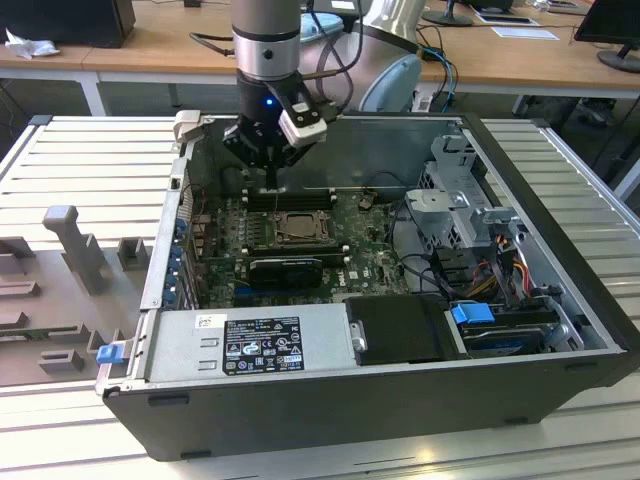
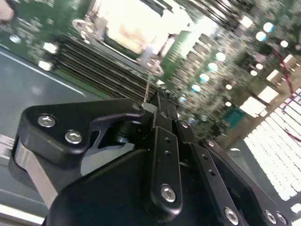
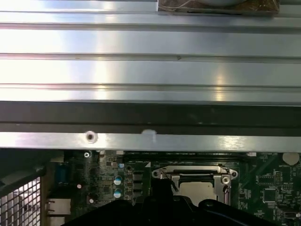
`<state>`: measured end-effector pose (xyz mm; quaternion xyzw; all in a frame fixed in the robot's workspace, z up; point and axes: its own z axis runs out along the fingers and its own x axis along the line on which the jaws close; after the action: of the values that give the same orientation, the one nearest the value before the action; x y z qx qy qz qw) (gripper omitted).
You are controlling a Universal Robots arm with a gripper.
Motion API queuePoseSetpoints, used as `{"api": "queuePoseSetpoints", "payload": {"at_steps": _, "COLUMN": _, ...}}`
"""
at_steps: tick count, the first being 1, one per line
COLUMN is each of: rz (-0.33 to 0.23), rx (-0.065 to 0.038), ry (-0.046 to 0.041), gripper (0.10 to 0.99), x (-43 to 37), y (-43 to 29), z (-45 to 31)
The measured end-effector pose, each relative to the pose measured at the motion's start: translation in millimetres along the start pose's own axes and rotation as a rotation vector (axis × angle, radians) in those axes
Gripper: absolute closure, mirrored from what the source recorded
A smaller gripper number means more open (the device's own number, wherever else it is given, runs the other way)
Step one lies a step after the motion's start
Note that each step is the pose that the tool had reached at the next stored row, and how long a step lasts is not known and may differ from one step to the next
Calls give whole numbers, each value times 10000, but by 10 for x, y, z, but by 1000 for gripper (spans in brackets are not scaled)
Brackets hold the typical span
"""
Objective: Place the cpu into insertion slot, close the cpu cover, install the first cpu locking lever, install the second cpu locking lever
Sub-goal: 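Install the first cpu locking lever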
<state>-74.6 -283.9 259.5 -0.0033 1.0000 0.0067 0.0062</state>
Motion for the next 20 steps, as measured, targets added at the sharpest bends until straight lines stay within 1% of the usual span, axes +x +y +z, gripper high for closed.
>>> {"api": "queuePoseSetpoints", "payload": {"at_steps": 1, "rz": 2, "rx": 0, "ry": 8, "gripper": 980, "x": -45, "y": 0, "z": 6}}
{"api": "queuePoseSetpoints", "payload": {"at_steps": 2, "rz": 1, "rx": -37, "ry": 19, "gripper": 980, "x": -104, "y": -1, "z": 13}}
{"api": "queuePoseSetpoints", "payload": {"at_steps": 3, "rz": 2, "rx": -126, "ry": 20, "gripper": 980, "x": -109, "y": -4, "z": 15}}
{"api": "queuePoseSetpoints", "payload": {"at_steps": 4, "rz": 5, "rx": -296, "ry": 18, "gripper": 980, "x": -109, "y": -7, "z": 17}}
{"api": "queuePoseSetpoints", "payload": {"at_steps": 6, "rz": 6, "rx": -523, "ry": 14, "gripper": 980, "x": -110, "y": -11, "z": 33}}
{"api": "queuePoseSetpoints", "payload": {"at_steps": 8, "rz": 7, "rx": -522, "ry": 15, "gripper": 980, "x": -111, "y": -12, "z": 66}}
{"api": "queuePoseSetpoints", "payload": {"at_steps": 9, "rz": -26, "rx": -518, "ry": 16, "gripper": 980, "x": -133, "y": -11, "z": 108}}
{"api": "queuePoseSetpoints", "payload": {"at_steps": 11, "rz": -133, "rx": -499, "ry": 21, "gripper": 980, "x": -158, "y": 0, "z": 147}}
{"api": "queuePoseSetpoints", "payload": {"at_steps": 12, "rz": -293, "rx": -487, "ry": 26, "gripper": 980, "x": -166, "y": 3, "z": 177}}
{"api": "queuePoseSetpoints", "payload": {"at_steps": 14, "rz": -420, "rx": -473, "ry": 32, "gripper": 980, "x": -210, "y": 5, "z": 218}}
{"api": "queuePoseSetpoints", "payload": {"at_steps": 16, "rz": -434, "rx": -474, "ry": 32, "gripper": 980, "x": -282, "y": 4, "z": 272}}
{"api": "queuePoseSetpoints", "payload": {"at_steps": 20, "rz": -444, "rx": -473, "ry": 34, "gripper": 980, "x": -372, "y": 13, "z": 338}}
